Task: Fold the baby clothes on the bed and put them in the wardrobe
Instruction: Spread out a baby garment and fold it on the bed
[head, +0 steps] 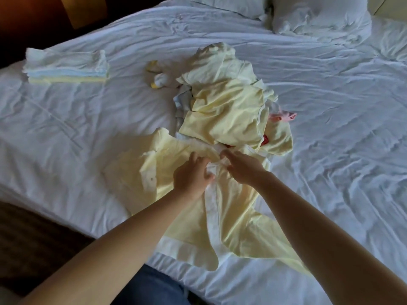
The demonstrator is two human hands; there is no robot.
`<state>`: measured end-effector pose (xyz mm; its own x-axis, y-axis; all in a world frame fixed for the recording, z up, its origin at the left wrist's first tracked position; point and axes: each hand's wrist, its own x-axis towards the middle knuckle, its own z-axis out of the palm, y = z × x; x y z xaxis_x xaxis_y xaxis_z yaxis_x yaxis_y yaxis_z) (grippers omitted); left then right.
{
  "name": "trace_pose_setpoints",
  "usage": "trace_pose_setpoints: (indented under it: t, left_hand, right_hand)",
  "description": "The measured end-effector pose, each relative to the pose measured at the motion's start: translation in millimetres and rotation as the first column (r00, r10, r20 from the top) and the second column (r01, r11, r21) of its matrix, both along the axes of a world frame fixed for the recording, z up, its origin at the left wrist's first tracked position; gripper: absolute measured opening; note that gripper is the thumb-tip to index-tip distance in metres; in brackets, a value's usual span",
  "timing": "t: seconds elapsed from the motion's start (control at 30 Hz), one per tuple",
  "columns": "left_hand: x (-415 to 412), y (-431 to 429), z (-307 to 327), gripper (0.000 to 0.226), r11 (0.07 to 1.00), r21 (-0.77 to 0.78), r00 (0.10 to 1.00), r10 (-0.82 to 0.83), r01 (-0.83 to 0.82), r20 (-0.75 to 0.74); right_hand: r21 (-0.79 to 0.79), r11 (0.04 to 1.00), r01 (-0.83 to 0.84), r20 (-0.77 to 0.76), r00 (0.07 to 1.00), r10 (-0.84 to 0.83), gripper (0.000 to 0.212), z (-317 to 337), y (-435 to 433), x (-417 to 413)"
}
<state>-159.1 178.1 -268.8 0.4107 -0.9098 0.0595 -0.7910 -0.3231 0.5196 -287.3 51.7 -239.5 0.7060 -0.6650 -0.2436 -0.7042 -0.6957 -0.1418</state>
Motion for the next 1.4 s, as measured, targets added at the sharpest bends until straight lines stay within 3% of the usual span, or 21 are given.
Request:
trace_pose_setpoints:
  t: [0.17,0.33,0.43,0.53,0.63,0.73,0.83,0.93,1.0,1.1,1.23,1.4]
  left_hand:
    - [1,-6,3,0.024,0.999,-0.036,0.998,-0.035,0.033,-0.057]
    - [2,-4,14,0.008,0.998,-0.064,0.987,0.014,-0.025,-0.163]
    - [3,9,26,0.006,0.993,-0.120,0.987,-0.040,0.021,-0.155]
    - [7,29,45,0.007,0.982,-0.178,0.989,-0.086,0.065,-0.117]
    - [15,54,61,0.007,0.978,-0.208,0.993,-0.025,0.000,-0.117]
    - [28,78,69,0.008,0.978,-0.199,0.994,0.046,-0.064,-0.097]
    - [42,95,67,0.008,0.985,-0.144,0.993,0.083,-0.094,-0.079]
    - [51,103,56,0.010,0.997,0.066,0.999,0.026,-0.028,0.029]
    - [51,103,48,0.014,0.991,0.136,0.995,-0.011,-0.003,0.104]
    - [46,89,47,0.014,0.997,0.081,0.988,-0.003,-0.010,0.155]
    - [40,56,47,0.022,1.000,0.020,0.987,-0.009,0.006,0.159]
    - [50,17,38,0.031,0.997,0.071,0.989,-0.034,0.024,0.141]
  right_hand:
    - [0.005,1.000,-0.017,-0.044,0.999,0.017,0.015,3,-7,10]
    - [-0.055,0.998,-0.007,-0.134,0.991,-0.001,0.033,11,2,9]
    - [-0.117,0.993,-0.028,-0.168,0.986,0.008,0.026,20,10,9]
    - [-0.186,0.982,0.026,-0.014,0.999,-0.030,0.024,30,23,12]
    - [-0.223,0.974,0.038,0.210,0.978,0.010,0.017,39,39,23]
    - [-0.234,0.972,0.000,0.334,0.939,0.080,0.014,48,61,44]
    - [-0.156,0.988,-0.018,0.330,0.941,0.069,0.027,45,79,60]
    - [0.013,0.998,-0.059,0.178,0.982,0.056,0.052,32,88,61]
    - [0.037,0.998,-0.056,0.148,0.988,0.050,0.051,25,91,52]
    - [-0.002,1.000,0.001,0.244,0.970,0.000,0.039,23,85,33]
    - [-0.059,0.978,0.202,0.332,0.927,-0.172,0.032,23,61,6]
    - [-0.002,0.928,0.374,0.317,0.880,-0.354,0.035,12,27,-12]
